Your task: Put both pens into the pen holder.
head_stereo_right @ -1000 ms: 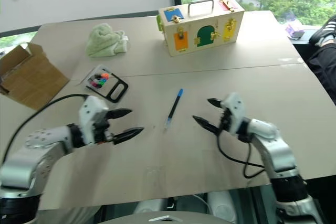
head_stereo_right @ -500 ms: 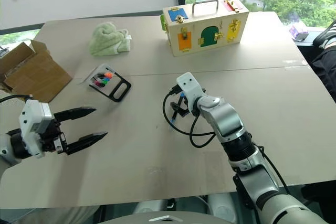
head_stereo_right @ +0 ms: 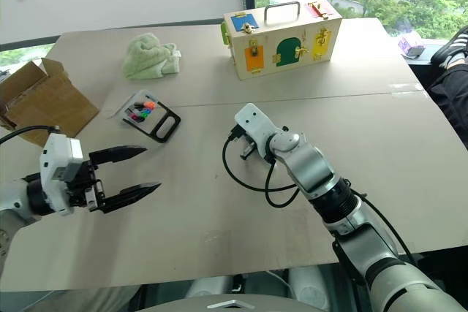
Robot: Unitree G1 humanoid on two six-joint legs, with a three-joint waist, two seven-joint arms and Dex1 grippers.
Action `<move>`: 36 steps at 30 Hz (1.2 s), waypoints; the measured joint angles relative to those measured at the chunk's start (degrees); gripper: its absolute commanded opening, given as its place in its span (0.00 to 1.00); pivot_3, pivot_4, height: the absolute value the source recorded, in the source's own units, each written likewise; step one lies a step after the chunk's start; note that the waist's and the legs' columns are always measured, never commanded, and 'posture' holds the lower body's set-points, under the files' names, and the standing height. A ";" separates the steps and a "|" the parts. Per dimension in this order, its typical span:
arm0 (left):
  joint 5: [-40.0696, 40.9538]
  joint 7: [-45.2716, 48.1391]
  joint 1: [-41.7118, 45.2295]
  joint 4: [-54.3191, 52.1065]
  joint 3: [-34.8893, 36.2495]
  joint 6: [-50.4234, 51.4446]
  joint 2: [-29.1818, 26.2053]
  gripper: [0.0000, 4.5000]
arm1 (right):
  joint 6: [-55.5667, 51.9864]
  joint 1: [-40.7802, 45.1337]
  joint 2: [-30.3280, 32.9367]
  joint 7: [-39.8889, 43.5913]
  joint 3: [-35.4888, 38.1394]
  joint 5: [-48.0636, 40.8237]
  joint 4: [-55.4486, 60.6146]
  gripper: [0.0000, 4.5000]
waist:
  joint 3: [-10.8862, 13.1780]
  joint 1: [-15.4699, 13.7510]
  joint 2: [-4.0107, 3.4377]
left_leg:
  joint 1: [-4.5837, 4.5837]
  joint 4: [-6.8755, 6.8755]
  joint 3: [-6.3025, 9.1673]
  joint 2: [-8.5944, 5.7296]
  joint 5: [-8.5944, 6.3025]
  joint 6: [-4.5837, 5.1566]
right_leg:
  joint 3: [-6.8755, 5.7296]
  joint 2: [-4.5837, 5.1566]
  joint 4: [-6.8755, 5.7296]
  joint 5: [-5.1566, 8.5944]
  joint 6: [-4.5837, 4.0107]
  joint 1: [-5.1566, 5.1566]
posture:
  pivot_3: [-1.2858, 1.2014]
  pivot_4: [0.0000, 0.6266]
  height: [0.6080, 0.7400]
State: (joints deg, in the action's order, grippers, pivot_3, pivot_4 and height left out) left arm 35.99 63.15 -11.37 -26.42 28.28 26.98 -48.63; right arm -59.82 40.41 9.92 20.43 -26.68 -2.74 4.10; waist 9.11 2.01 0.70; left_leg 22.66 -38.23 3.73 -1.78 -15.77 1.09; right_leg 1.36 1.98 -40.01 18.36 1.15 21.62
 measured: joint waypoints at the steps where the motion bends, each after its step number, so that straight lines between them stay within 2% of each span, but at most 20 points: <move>1: -0.02 -0.62 0.11 0.07 -0.92 -0.02 0.73 1.00 | 0.29 0.18 -0.12 0.25 0.01 0.00 -0.42 0.01 | 0.00 0.17 0.01 | 0.00 0.00 -0.01 0.00 0.00 0.00 | 0.02 0.00 0.00 0.00 0.00 0.00 | 0.52 0.24 1.00; 7: 0.13 -3.06 0.19 0.08 -1.83 -0.19 2.65 1.00 | 0.21 0.25 -0.19 0.49 1.32 -0.08 -1.06 0.01 | -0.02 0.24 0.02 | 0.00 0.00 0.02 0.00 -0.01 0.02 | -0.02 0.01 -0.01 0.00 0.00 -0.01 | 0.52 0.24 1.00; 10: 0.13 -3.58 -0.08 0.10 -1.82 -0.43 3.00 1.00 | -0.48 0.26 0.68 1.65 1.79 -0.34 -0.20 0.20 | -0.03 0.15 0.04 | 0.00 -0.01 0.01 -0.02 -0.02 0.03 | -0.01 0.03 0.01 0.00 0.00 -0.01 | 0.52 0.24 1.00; 13: 0.16 -3.38 -0.69 0.12 -1.80 -0.62 2.95 1.00 | -2.77 -0.75 1.33 1.57 2.24 -0.36 0.46 0.51 | -0.01 0.22 0.00 | 0.05 0.02 0.01 -0.02 -0.01 0.01 | 0.00 0.03 0.06 0.00 0.00 0.02 | 0.52 0.24 1.00; 20: 0.22 -2.93 -0.75 0.14 -1.78 -1.07 2.76 1.00 | -7.38 -3.46 0.96 1.20 3.27 -0.62 5.47 0.51 | -0.02 0.21 0.01 | 0.06 0.08 0.00 -0.01 -0.01 0.01 | 0.02 0.03 0.16 0.00 -0.01 0.01 | 0.52 0.24 1.00; 25: 0.22 -2.20 -0.44 0.31 -1.87 -1.09 2.61 1.00 | -8.13 -4.97 0.59 1.12 3.41 -1.71 7.29 0.00 | -0.03 0.10 0.02 | 0.06 0.10 0.02 -0.01 -0.02 0.02 | -0.02 0.03 0.16 0.00 -0.01 0.01 | 0.52 0.24 1.00; 30: 0.14 -1.27 0.25 1.50 -2.28 -1.41 2.26 1.00 | -8.42 -5.07 0.52 0.80 4.46 -2.22 7.24 0.00 | -0.03 0.01 0.02 | 0.06 0.10 0.02 -0.02 -0.01 0.02 | -0.03 0.05 0.16 0.00 -0.01 0.01 | 0.52 0.24 1.00; 33: -0.52 -1.76 2.55 2.97 -4.84 -2.01 3.01 1.00 | -8.61 -5.96 -1.03 -0.08 7.00 -2.72 7.06 0.00 | -0.05 -0.14 0.04 | 0.06 0.10 0.04 -0.02 -0.02 0.02 | -0.05 0.05 0.16 0.00 0.00 0.00 | 0.52 0.24 1.00; 34: -0.51 -3.56 4.47 3.58 -5.96 -1.98 5.14 1.00 | -8.32 -6.62 -1.81 -0.55 8.23 -2.98 6.91 0.00 | -0.08 -0.21 0.01 | 0.05 0.09 0.04 -0.03 -0.02 0.03 | -0.05 0.06 0.15 0.00 0.00 -0.02 | 0.52 0.24 1.00; 36: 0.45 -11.58 10.07 5.17 -8.71 0.60 13.43 1.00 | -5.20 -7.98 -2.74 -0.84 9.97 -3.35 6.34 0.00 | -0.21 -0.26 0.15 | 0.04 0.00 0.06 -0.03 -0.04 0.07 | -0.08 0.04 0.08 -0.01 0.02 -0.04 | 0.52 0.24 1.00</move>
State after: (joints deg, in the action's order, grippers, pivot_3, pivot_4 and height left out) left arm 36.44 51.56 -1.30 -21.25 19.57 27.58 -35.20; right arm -65.02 32.43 7.18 19.58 -16.72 -6.09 10.44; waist 8.90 1.76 0.85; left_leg 22.70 -38.23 3.79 -1.80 -15.81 1.16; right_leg 1.28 2.02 -39.93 18.34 1.17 21.58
